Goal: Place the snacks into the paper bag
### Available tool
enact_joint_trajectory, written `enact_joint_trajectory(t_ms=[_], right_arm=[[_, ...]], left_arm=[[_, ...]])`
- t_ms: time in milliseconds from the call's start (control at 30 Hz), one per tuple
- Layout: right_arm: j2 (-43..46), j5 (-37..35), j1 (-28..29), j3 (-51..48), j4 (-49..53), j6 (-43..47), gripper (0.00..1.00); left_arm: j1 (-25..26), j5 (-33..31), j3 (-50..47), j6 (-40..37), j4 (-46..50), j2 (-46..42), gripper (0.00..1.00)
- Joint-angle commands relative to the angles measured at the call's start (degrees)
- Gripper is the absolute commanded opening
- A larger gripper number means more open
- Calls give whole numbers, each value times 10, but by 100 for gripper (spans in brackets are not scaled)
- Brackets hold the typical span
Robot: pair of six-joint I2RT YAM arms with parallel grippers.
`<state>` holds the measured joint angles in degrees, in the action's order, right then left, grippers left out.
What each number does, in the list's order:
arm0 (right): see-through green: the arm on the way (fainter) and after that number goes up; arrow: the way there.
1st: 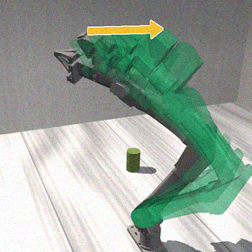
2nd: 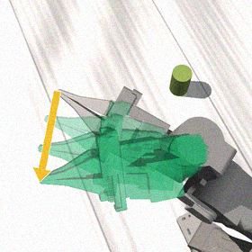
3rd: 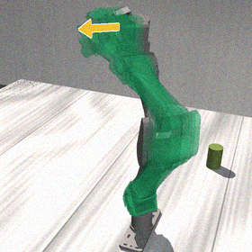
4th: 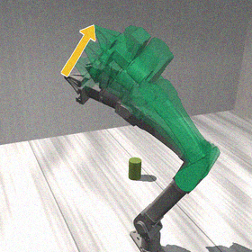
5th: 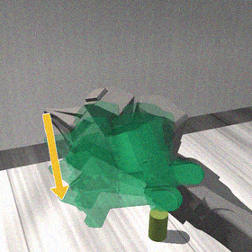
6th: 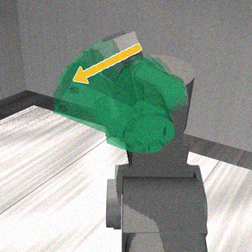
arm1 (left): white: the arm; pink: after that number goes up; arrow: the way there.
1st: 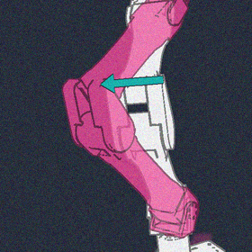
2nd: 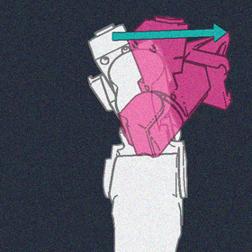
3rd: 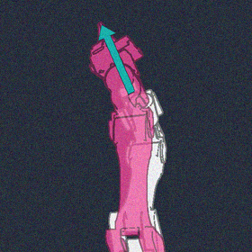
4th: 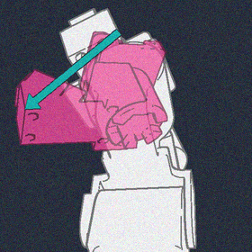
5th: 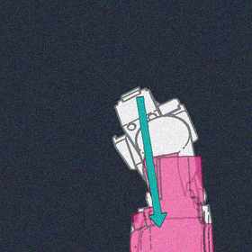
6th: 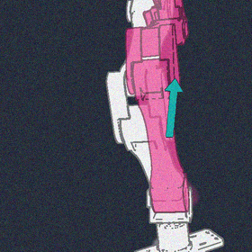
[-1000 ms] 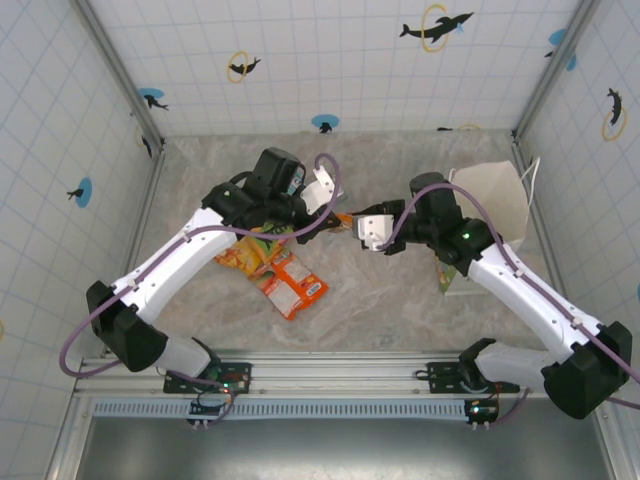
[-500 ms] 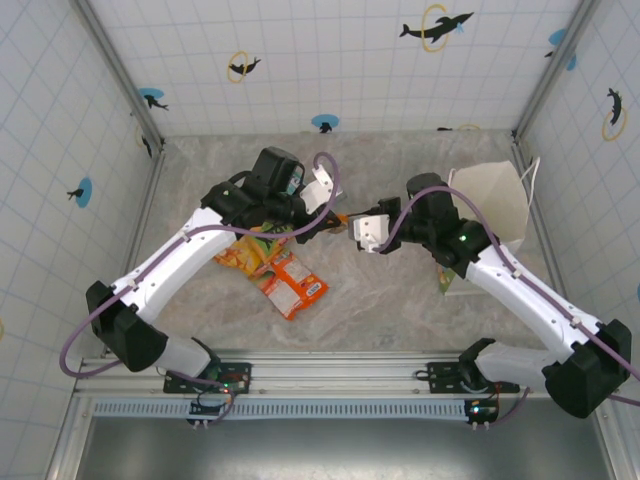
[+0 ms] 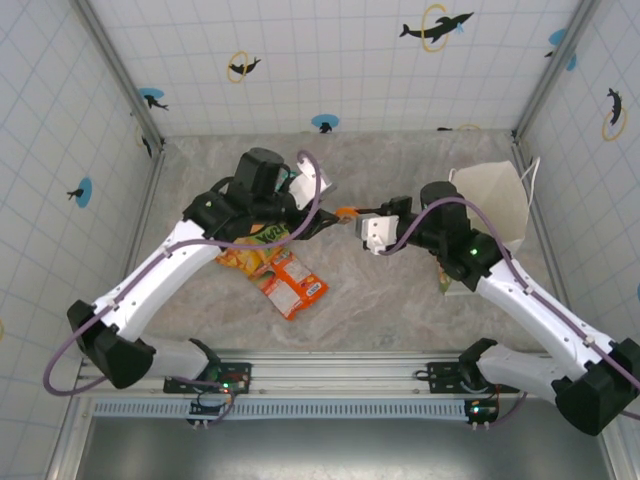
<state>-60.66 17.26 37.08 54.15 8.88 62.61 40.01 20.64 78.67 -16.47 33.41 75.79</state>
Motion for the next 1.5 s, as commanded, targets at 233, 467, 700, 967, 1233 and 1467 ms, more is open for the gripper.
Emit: enact_joint_trajectory(t_ms=[233,467,700,967,1233,1467], right_arm=[[56,-108,-38,-1,-186,-251,11],[65,-133,-119,30,-212,-429,8],[98,-258,-183,29,-189,-575,4],[154,-334,-245,-5,-92,-665,4],[209,-346,-268,-96,-49,-728,6],[217,-319,-272,-113,-21,-741,14]], left_arm=[[-2,-163,-148,116,-210,-84,81],[-2,-135,-163,171,-251,-33,82],[2,-100,-169,219,-314,23,81],[6,-89,-168,217,-324,44,82],[10,-83,-169,213,-324,45,82],[10,-64,-169,225,-319,43,83]])
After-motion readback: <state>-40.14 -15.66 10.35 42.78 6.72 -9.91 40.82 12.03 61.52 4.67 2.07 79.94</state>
